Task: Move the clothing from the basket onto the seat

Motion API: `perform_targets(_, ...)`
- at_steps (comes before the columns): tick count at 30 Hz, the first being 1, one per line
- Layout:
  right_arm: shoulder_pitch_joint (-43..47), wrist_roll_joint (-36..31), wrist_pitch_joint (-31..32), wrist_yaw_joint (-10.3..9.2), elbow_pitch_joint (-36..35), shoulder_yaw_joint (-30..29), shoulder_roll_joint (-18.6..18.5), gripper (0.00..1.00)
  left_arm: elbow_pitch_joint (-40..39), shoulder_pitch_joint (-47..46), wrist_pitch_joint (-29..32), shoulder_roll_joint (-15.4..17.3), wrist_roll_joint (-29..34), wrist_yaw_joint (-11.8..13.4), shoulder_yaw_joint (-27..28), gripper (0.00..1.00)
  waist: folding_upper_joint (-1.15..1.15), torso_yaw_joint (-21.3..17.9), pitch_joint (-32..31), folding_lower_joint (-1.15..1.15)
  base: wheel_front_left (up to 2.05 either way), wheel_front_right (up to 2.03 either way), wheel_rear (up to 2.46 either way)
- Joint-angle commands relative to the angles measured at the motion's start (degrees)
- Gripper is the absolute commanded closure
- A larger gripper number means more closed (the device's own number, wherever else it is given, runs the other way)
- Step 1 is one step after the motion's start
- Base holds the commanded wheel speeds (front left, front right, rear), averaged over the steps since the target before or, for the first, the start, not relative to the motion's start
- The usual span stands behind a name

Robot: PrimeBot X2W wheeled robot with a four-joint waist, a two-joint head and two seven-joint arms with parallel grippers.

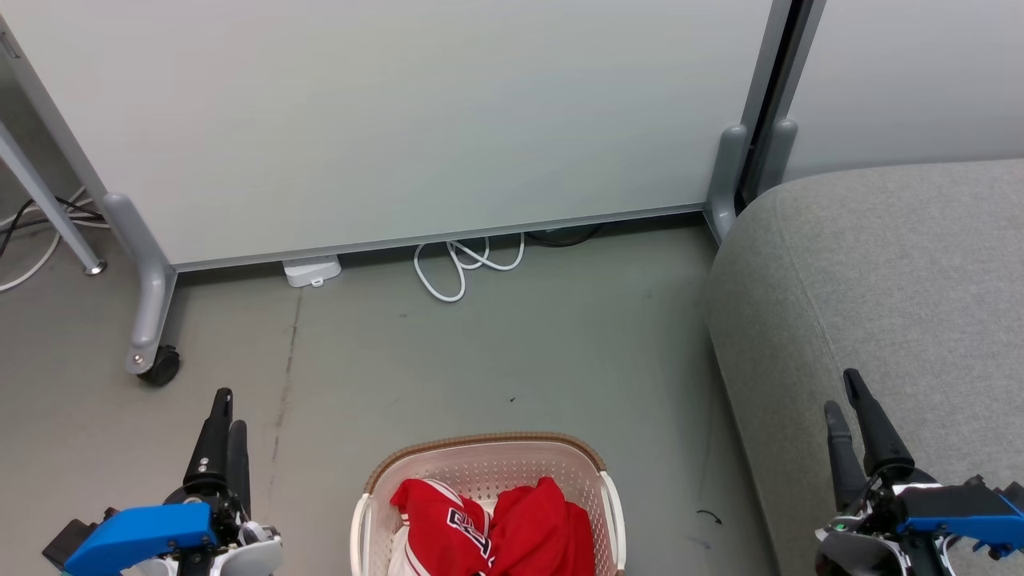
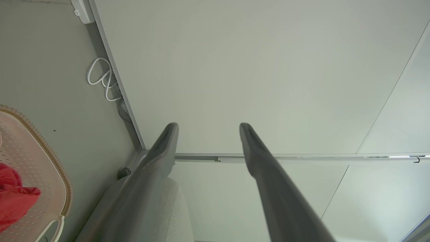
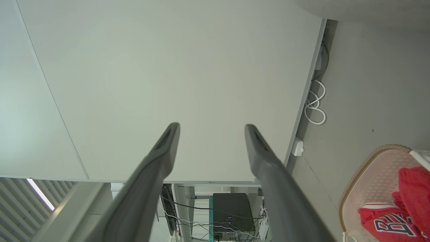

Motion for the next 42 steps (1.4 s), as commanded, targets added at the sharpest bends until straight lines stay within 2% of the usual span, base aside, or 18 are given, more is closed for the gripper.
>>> perform_targets(1,-0.9,-0.9,-0.7,0.03,-1.2,0.3,-0.2,0.0,-1.5,-1.5,-0.6,0.4,0.8,0.0,-0.3,0.0,0.0,0.0,0.0,0.0,0.0,0.0,0.0)
perform_targets(11,-1.1,-6.5,-3.4,0.05,-2.2,0.8,-0.3,0.0,-3.6,-2.0,-3.3,0.4,10.3,0.0,-1.0,0.0,0.0,0.2,0.3,0.0,0.0,0.0,0.0)
perform_targets(18,-1.4,-13.3,-5.1,0.06,-3.3,1.4,-0.3,0.0,-5.1,-2.2,-5.1,0.4,16.7,0.0,-1.4,0.0,0.0,0.2,0.5,0.0,0.0,0.0,0.0)
perform_targets(22,-1.4,-18.4,-6.0,0.07,-4.1,1.9,-0.4,0.0,-5.9,-2.2,-6.0,0.5,22.5,0.1,-2.1,0.0,0.0,0.3,0.5,0.0,0.0,0.0,0.0)
perform_targets(36,-1.2,-36.7,-9.0,0.08,-6.7,4.3,-0.5,0.0,-6.3,-2.4,-9.0,0.6,42.1,4.2,-6.3,0.0,0.0,0.6,0.7,0.0,0.0,0.0,0.0)
perform_targets(42,-1.1,-42.8,-10.1,0.09,-7.3,5.0,-0.5,0.0,-5.7,-2.6,-10.1,1.0,48.5,5.4,-8.1,0.0,0.0,0.8,0.8,0.0,0.0,0.0,0.0)
